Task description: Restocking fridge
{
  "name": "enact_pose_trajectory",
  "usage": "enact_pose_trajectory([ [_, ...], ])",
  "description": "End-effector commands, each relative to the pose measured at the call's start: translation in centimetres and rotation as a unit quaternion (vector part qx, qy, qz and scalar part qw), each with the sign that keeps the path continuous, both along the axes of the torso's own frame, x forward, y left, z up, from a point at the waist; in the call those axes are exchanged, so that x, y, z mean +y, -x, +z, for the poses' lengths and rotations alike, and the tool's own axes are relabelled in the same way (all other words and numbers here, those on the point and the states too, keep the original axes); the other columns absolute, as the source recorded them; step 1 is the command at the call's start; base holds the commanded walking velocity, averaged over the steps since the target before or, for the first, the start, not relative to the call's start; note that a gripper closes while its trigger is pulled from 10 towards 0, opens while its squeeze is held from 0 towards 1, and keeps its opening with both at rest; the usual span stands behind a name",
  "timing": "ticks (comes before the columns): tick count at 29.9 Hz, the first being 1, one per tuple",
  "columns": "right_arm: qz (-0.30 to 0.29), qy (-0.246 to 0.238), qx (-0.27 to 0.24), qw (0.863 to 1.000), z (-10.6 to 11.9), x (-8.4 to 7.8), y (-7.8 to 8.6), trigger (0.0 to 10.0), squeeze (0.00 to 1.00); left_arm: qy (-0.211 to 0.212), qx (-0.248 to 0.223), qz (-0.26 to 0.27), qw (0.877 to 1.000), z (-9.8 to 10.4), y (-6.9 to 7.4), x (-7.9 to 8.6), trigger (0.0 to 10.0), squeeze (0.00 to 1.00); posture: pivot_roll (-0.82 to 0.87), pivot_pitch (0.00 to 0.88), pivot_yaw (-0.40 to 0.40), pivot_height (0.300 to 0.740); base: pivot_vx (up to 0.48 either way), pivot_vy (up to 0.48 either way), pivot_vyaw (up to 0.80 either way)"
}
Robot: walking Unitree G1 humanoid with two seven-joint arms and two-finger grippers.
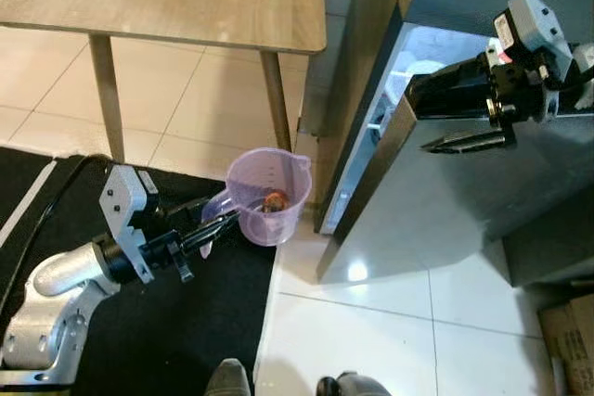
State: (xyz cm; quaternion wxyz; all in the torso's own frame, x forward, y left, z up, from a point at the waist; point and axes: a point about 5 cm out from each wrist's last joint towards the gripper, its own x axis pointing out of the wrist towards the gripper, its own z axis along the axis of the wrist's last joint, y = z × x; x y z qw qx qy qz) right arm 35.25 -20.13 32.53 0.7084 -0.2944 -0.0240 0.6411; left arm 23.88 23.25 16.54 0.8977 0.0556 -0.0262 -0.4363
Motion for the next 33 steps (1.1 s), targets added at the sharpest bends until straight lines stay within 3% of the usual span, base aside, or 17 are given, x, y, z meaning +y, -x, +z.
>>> enact_pose_trajectory([
  [1, -0.007, -0.004, -0.008, 1.000, 0.4, -0.5, 0.0, 10.0, 0.00, 0.010, 0.008, 0.013, 1.000, -1.1, 0.1, 0.0, 10.0, 0.00, 0.10, 0.165, -0.139, 0.740, 0.000, 0.000, 0.00],
  [8, 0.013, -0.044, -0.013, 0.999, 1.6, 0.1, 0.2, 10.0, 0.00, 0.025, 0.018, 0.039, 0.999, -2.1, 0.1, 0.4, 10.0, 0.00, 0.10, 0.163, -0.142, 0.740, 0.000, 0.000, 0.00],
  [15, -0.063, -0.030, -0.031, 0.997, 1.6, 1.5, -1.5, 10.0, 0.00, 0.030, 0.003, 0.053, 0.998, -2.1, -0.4, 0.5, 10.0, 0.00, 0.10, 0.161, -0.144, 0.740, 0.000, 0.000, 0.00],
  [20, -0.128, 0.004, -0.016, 0.992, 0.4, 2.1, -2.6, 10.0, 0.00, 0.033, -0.034, 0.111, 0.993, -1.5, -1.6, 1.5, 10.0, 0.00, 0.09, 0.159, -0.150, 0.740, 0.000, 0.000, 0.00],
  [21, -0.150, -0.001, -0.009, 0.989, 0.4, 2.1, -3.0, 8.6, 0.00, 0.032, -0.039, 0.125, 0.991, -1.6, -1.8, 1.8, 10.0, 0.00, 0.09, 0.159, -0.152, 0.740, 0.000, 0.000, 0.00],
  [25, -0.165, -0.004, -0.005, 0.986, 0.3, 2.1, -3.2, 8.6, 0.00, 0.032, -0.041, 0.133, 0.990, -1.6, -1.9, 2.0, 10.0, 0.00, 0.09, 0.159, -0.152, 0.740, 0.000, 0.000, 0.00],
  [26, -0.192, -0.022, 0.005, 0.981, 0.5, 2.2, -3.6, 0.0, 0.00, 0.031, -0.043, 0.152, 0.987, -1.8, -1.9, 2.5, 10.0, 0.00, 0.10, 0.158, -0.153, 0.740, 0.000, 0.000, 0.00],
  [31, -0.232, -0.061, 0.022, 0.971, 0.9, 2.4, -4.1, 0.0, 0.00, 0.028, -0.041, 0.182, 0.982, -2.4, -1.9, 3.3, 10.0, 0.00, 0.10, 0.158, -0.153, 0.740, 0.000, 0.000, 0.00],
  [33, -0.248, -0.101, 0.037, 0.963, 1.6, 2.7, -4.4, 0.0, 0.00, 0.032, -0.025, 0.200, 0.979, -3.5, -1.7, 3.7, 10.0, 0.00, 0.10, 0.157, -0.157, 0.740, 0.000, 0.000, 0.00],
])
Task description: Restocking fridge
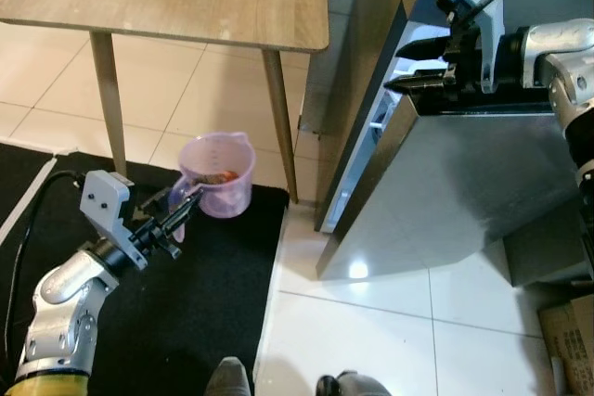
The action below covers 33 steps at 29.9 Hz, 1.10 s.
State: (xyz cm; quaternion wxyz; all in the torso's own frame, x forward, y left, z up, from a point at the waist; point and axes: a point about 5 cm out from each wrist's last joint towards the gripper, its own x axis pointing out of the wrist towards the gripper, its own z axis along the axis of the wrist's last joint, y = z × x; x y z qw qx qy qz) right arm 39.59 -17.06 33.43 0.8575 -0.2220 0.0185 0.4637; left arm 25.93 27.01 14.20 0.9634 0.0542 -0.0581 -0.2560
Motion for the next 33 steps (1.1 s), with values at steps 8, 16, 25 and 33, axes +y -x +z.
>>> enact_pose_trajectory([
  [8, -0.085, 0.001, -0.023, 0.996, 0.9, -0.6, -0.8, 10.0, 0.00, 0.034, 0.052, 0.046, 0.997, -4.4, 0.9, 0.3, 10.0, 0.00, 0.10, 0.151, -0.160, 0.740, 0.000, 0.000, 0.00],
  [16, -0.147, 0.230, -0.057, 0.960, -1.4, -3.2, -1.0, 10.0, 0.00, 0.042, 0.092, 0.083, 0.991, -7.3, 1.6, 0.5, 10.0, 0.00, 0.09, 0.148, -0.160, 0.740, 0.000, 0.000, 0.00],
  [25, -0.138, 0.319, -0.034, 0.937, -2.2, -5.6, -0.3, 10.0, 0.00, 0.044, 0.099, 0.079, 0.991, -8.2, 1.5, -0.3, 10.0, 0.00, 0.09, 0.141, -0.164, 0.740, 0.000, 0.000, 0.00],
  [33, -0.053, 0.430, 0.057, 0.899, -3.3, -10.6, 2.8, 10.0, 0.00, 0.040, 0.102, 0.071, 0.991, -8.8, 1.3, -0.7, 10.0, 0.00, 0.08, 0.139, -0.162, 0.740, 0.000, 0.000, 0.00],
])
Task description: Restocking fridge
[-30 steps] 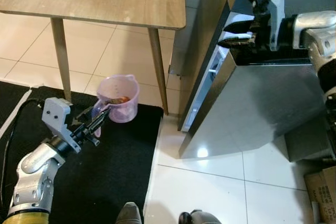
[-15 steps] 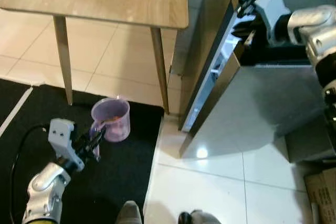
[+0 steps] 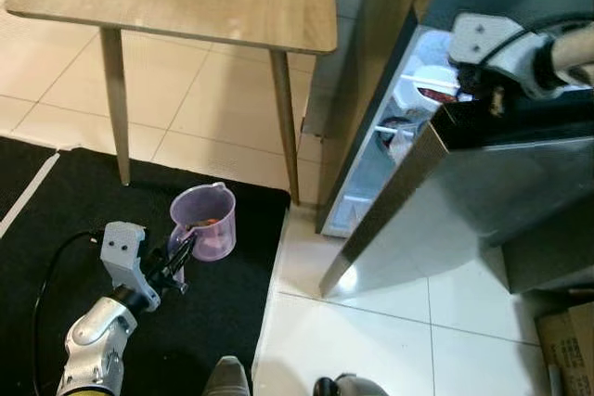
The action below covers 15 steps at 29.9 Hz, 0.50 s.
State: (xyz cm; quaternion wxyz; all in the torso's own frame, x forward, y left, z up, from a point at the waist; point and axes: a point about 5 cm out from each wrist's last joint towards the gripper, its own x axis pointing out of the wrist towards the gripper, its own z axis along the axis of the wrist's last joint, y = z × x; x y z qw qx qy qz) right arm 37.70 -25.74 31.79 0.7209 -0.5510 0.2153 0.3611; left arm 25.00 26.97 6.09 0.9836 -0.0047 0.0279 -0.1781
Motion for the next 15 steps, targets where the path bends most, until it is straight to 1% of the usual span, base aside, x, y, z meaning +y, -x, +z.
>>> enact_pose_trajectory([
  [1, -0.029, 0.033, 0.078, 0.996, -1.7, -3.1, 1.5, 10.0, 0.00, 0.001, 0.007, -0.012, 1.000, -0.8, 0.3, -0.7, 10.0, 0.00, 0.07, 0.140, -0.161, 0.740, 0.000, 0.000, 0.00],
  [2, -0.029, 0.033, 0.078, 0.996, -1.7, -3.1, 1.5, 10.0, 0.00, 0.001, 0.007, -0.012, 1.000, -0.8, 0.3, -0.7, 10.0, 0.00, 0.07, 0.140, -0.161, 0.740, 0.000, 0.000, 0.00],
  [4, -0.043, 0.046, 0.085, 0.994, -1.7, -4.2, 2.0, 10.0, 0.00, 0.001, 0.007, -0.014, 1.000, -0.8, 0.3, -0.7, 10.0, 0.00, 0.06, 0.140, -0.159, 0.740, 0.000, 0.000, 0.00],
  [6, -0.055, 0.054, 0.102, 0.992, -1.8, -5.3, 2.7, 10.0, 0.00, 0.001, 0.008, -0.020, 1.000, -0.9, 0.1, -1.0, 10.0, 0.00, 0.06, 0.138, -0.154, 0.740, 0.000, 0.000, 0.00],
  [8, -0.058, 0.056, 0.108, 0.991, -1.8, -5.7, 2.9, 10.0, 0.00, 0.001, 0.008, -0.022, 1.000, -0.9, 0.1, -1.1, 10.0, 0.00, 0.06, 0.138, -0.154, 0.740, 0.000, 0.000, 0.00],
  [9, -0.081, 0.082, 0.119, 0.986, -1.8, -7.0, 3.6, 10.0, 0.00, 0.002, 0.008, -0.028, 1.000, -1.0, -0.1, -1.2, 10.0, 0.00, 0.05, 0.136, -0.151, 0.740, 0.000, 0.000, 0.00],
  [10, -0.100, 0.103, 0.120, 0.982, -1.8, -7.9, 4.0, 10.0, 0.00, 0.002, 0.007, -0.030, 1.000, -1.0, -0.2, -1.3, 10.0, 0.00, 0.05, 0.136, -0.151, 0.740, 0.000, 0.000, 0.00],
  [11, -0.100, 0.103, 0.120, 0.982, -1.8, -7.9, 4.0, 10.0, 0.00, 0.002, 0.007, -0.030, 1.000, -1.0, -0.2, -1.3, 10.0, 0.00, 0.05, 0.136, -0.151, 0.740, 0.000, 0.000, 0.00],
  [13, -0.140, 0.140, 0.119, 0.973, -1.9, -9.6, 4.7, 10.0, 0.00, 0.001, 0.007, -0.032, 0.999, -0.9, -0.4, -1.3, 10.0, 0.00, 0.05, 0.136, -0.151, 0.740, 0.000, 0.000, 0.00],
  [14, -0.140, 0.140, 0.119, 0.973, -1.9, -9.6, 4.7, 10.0, 0.00, 0.001, 0.007, -0.032, 0.999, -0.9, -0.4, -1.3, 10.0, 0.00, 0.05, 0.136, -0.151, 0.740, 0.000, 0.000, 0.00],
  [15, -0.149, 0.148, 0.119, 0.971, -1.9, -9.9, 4.9, 10.0, 0.00, 0.001, 0.006, -0.033, 0.999, -0.9, -0.5, -1.3, 10.0, 0.00, 0.05, 0.136, -0.151, 0.740, 0.000, 0.000, 0.00],
])
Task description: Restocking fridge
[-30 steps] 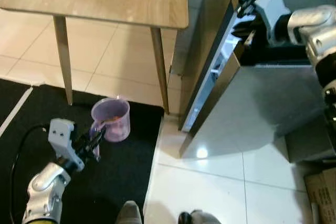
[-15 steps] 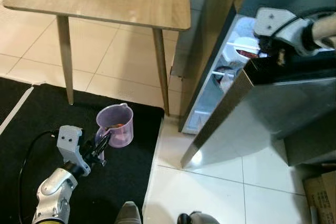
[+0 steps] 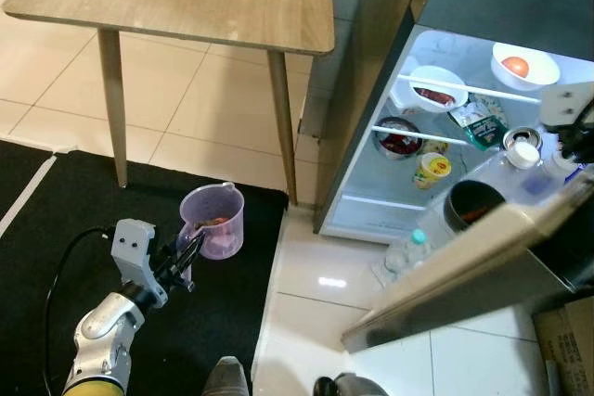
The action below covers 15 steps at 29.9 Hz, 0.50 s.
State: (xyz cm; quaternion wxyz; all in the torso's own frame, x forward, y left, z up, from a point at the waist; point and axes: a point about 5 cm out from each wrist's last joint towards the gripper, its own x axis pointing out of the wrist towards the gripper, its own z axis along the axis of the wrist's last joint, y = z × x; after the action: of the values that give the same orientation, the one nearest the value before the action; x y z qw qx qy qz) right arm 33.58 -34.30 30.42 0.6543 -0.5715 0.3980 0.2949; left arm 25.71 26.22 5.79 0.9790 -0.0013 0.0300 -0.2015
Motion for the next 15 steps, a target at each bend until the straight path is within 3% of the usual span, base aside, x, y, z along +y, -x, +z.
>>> enact_pose_trajectory([
  [1, -0.030, 0.018, 0.015, 0.999, -0.6, -1.4, 0.8, 10.0, 0.00, 0.004, 0.005, -0.009, 1.000, -0.6, 0.2, -0.6, 10.0, 0.00, 0.05, 0.136, -0.151, 0.740, 0.000, 0.000, 0.00],
  [4, -0.068, 0.051, -0.019, 0.996, -0.5, -2.6, 1.0, 10.0, 0.00, 0.004, 0.005, -0.013, 1.000, -0.6, 0.1, -0.7, 10.0, 0.00, 0.05, 0.125, -0.140, 0.740, 0.000, 0.000, 0.00],
  [6, -0.069, 0.051, -0.028, 0.996, -0.5, -2.7, 0.9, 10.0, 0.00, 0.003, 0.005, -0.013, 1.000, -0.6, 0.1, -0.7, 10.0, 0.00, 0.05, 0.125, -0.140, 0.740, 0.000, 0.000, 0.00],
  [7, -0.061, 0.036, -0.036, 0.997, -0.6, -2.4, 0.7, 10.0, 0.00, 0.003, 0.006, -0.014, 1.000, -0.6, 0.1, -0.7, 10.0, 0.00, 0.05, 0.125, -0.140, 0.740, 0.000, 0.000, 0.00],
  [8, -0.028, -0.020, -0.044, 0.998, -0.8, -1.1, 0.1, 10.0, 0.00, 0.003, 0.006, -0.015, 1.000, -0.7, 0.0, -0.8, 10.0, 0.00, 0.06, 0.122, -0.140, 0.740, 0.000, 0.000, 0.00],
  [11, -0.009, -0.052, -0.046, 0.998, -0.9, -0.3, -0.2, 10.0, 0.00, 0.004, 0.007, -0.015, 1.000, -0.7, 0.0, -0.8, 10.0, 0.00, 0.06, 0.122, -0.140, 0.740, 0.000, 0.000, 0.00],
  [15, 0.058, -0.147, -0.045, 0.986, -2.2, 2.8, -1.3, 10.0, 0.00, 0.009, 0.020, -0.013, 1.000, -1.4, 0.3, -0.9, 10.0, 0.00, 0.06, 0.121, -0.133, 0.740, 0.000, 0.000, 0.00],
])
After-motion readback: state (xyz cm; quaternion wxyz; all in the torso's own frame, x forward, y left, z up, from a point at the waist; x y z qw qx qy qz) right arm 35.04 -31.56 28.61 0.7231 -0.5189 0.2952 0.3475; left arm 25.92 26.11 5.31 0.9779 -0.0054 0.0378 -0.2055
